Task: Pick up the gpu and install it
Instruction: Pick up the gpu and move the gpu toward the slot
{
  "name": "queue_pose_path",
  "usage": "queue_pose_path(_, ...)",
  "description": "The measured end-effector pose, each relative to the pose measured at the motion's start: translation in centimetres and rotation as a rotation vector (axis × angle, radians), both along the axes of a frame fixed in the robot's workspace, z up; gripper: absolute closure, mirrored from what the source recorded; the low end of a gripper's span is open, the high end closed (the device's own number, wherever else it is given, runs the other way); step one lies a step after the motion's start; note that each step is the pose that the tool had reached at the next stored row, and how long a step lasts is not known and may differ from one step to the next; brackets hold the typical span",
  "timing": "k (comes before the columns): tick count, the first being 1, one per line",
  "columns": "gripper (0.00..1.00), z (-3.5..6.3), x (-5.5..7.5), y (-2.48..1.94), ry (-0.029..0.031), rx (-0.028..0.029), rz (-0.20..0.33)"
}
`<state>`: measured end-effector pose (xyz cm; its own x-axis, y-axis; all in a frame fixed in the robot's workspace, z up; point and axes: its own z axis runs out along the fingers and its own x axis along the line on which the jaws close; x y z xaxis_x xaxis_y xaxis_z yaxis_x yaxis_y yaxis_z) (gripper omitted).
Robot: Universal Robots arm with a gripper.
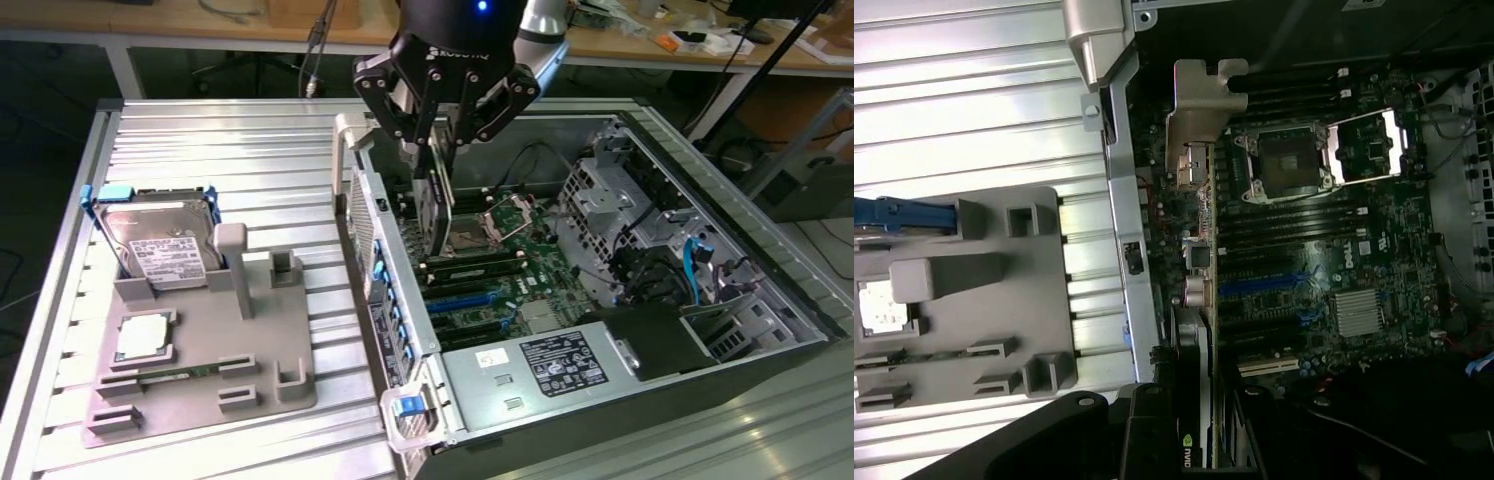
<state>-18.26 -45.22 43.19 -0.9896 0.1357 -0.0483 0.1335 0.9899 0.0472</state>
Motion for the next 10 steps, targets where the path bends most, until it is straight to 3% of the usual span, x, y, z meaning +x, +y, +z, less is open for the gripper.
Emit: queue_pose_path(10, 0.73, 0.0, 0.63, 0.0, 0.0, 0.0, 0.0)
